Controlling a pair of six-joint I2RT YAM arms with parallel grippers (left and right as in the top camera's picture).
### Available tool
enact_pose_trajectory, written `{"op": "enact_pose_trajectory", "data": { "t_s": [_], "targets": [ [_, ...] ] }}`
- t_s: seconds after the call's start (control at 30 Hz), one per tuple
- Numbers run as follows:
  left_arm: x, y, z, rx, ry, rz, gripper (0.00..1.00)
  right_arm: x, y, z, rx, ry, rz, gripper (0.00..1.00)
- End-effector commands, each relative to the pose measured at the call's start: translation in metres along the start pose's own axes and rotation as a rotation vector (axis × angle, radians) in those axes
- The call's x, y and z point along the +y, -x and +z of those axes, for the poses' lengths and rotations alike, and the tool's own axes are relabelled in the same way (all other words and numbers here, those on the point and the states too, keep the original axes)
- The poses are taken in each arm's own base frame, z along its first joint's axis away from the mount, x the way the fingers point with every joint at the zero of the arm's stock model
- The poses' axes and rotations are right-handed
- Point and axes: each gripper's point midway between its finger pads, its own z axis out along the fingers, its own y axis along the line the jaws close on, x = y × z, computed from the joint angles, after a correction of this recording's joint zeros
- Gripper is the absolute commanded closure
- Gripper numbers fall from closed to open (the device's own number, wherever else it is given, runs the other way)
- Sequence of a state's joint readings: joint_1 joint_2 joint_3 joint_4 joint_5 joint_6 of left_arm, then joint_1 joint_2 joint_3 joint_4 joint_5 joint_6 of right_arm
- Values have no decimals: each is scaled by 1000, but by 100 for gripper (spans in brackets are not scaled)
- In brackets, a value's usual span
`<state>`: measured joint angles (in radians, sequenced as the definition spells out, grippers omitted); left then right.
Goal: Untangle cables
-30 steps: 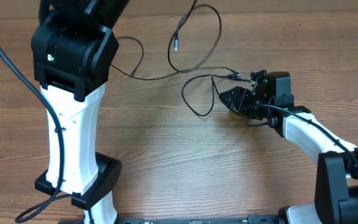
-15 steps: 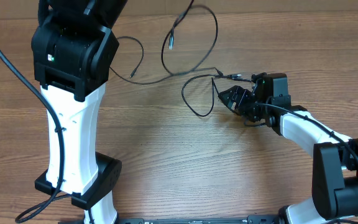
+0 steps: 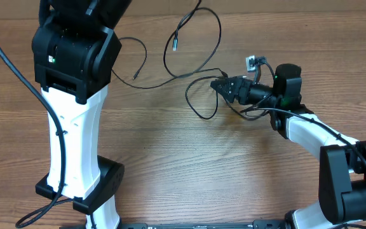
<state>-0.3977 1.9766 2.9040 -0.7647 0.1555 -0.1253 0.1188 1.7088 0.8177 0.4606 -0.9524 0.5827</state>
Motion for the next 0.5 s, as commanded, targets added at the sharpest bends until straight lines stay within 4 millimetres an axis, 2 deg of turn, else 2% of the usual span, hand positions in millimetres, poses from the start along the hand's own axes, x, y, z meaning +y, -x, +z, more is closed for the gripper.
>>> {"op": "enact_pose_trajectory", "data": {
  "t_s": [0.0, 0.17, 0.27, 0.37, 0.47],
  "targets": [
    [-18, 15, -13, -29, -85, -3, 96, -7, 16, -1, -77, -48, 22, 9],
    [-28, 19, -18, -33, -136, -3, 96, -35, 50, -9, -269, -231, 11, 1],
    [-39, 22, -25, -31, -196, -1, 96, -46, 57, -12, -334, -315, 13, 0],
    [-52, 26, -33, -28, -264, -22, 96, -46, 57, -6, -358, -351, 6, 0],
    [-61, 27, -38, -20, -315, -46, 96, -36, 58, 2, -374, -336, -22, 0]
  ]
}}
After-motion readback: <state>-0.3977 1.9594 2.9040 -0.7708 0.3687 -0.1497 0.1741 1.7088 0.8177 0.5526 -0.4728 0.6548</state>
